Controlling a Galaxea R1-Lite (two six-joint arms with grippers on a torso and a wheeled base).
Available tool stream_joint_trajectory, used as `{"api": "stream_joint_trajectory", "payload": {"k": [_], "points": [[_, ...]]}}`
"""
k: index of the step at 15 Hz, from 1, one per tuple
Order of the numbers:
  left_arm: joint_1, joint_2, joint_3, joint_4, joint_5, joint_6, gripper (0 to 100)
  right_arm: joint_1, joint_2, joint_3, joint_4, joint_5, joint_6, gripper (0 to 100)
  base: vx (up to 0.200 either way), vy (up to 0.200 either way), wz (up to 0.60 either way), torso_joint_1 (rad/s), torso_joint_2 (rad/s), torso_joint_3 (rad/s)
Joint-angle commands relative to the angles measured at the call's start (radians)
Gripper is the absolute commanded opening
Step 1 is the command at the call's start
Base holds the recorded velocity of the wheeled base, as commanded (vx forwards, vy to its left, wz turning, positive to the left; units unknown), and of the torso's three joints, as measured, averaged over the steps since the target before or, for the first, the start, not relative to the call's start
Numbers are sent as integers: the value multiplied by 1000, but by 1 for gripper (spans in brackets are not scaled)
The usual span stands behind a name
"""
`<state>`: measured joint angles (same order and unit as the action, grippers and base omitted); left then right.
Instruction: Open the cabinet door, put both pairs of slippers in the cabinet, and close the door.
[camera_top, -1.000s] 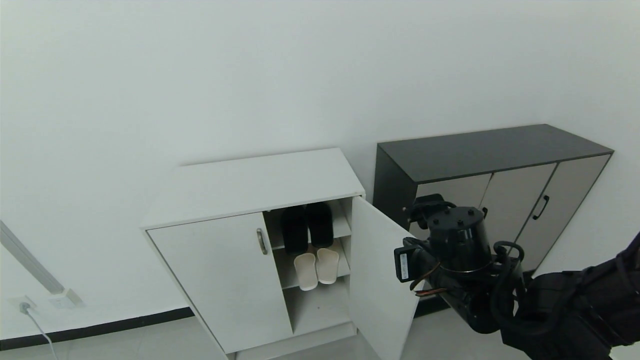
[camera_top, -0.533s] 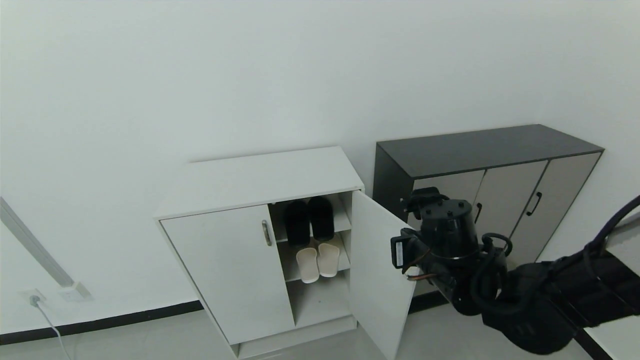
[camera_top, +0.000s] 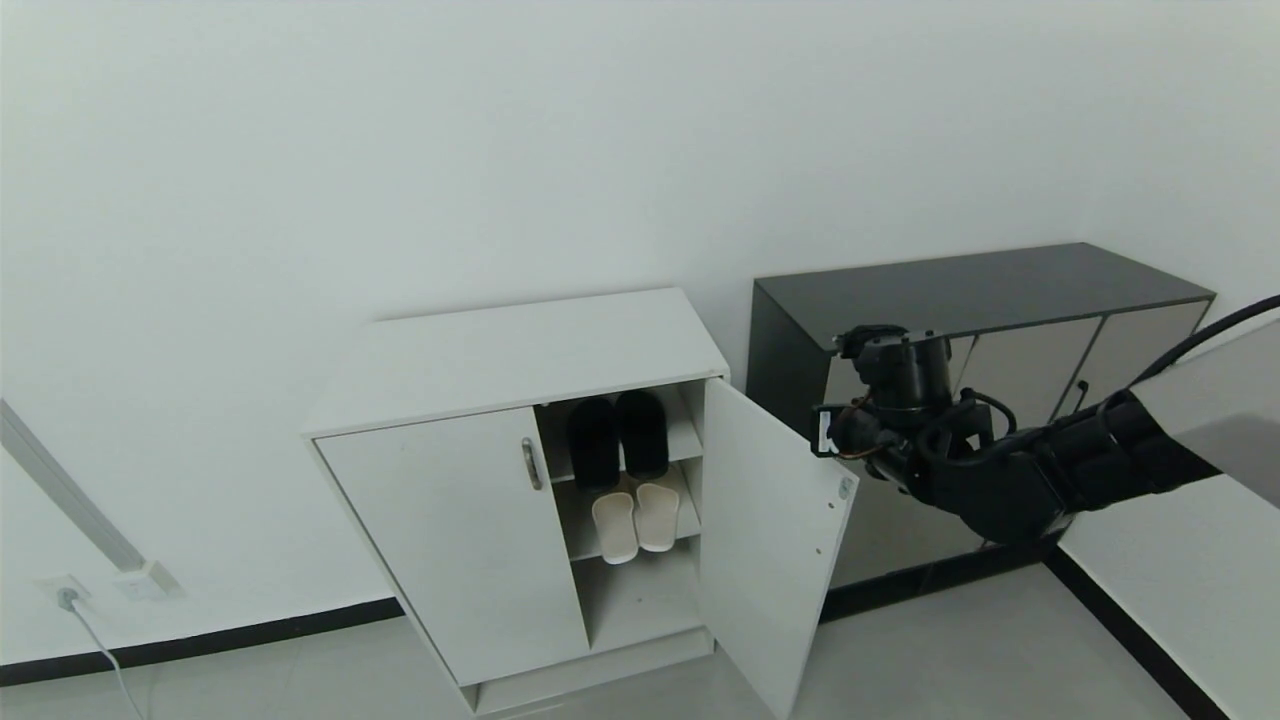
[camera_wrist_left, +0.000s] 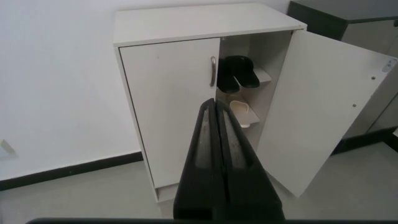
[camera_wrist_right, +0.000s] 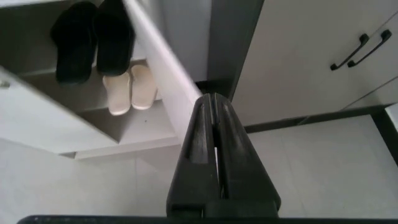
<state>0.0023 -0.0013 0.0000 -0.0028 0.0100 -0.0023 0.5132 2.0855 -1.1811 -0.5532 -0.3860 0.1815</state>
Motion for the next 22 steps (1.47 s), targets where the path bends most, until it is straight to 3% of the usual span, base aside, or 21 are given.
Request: {"api": "stream_joint_trajectory", "payload": {"k": [1, 14, 18, 22], "points": [[1, 1, 0, 0, 1, -2, 0, -15, 54, -42, 7, 4, 3, 0, 0, 0, 0, 0, 0, 0], [1, 1, 0, 0, 1, -1, 0, -35, 191, -107, 9, 4, 18, 0, 0, 0, 0, 0, 0, 0], [1, 1, 0, 0, -1, -1, 0, 10, 169, -68, 4, 4, 21, 0, 0, 0, 0, 0, 0, 0], [1, 1, 0, 1, -1, -1, 0, 123, 120, 11, -1, 4, 67, 0, 0, 0, 0, 0, 0, 0]]}}
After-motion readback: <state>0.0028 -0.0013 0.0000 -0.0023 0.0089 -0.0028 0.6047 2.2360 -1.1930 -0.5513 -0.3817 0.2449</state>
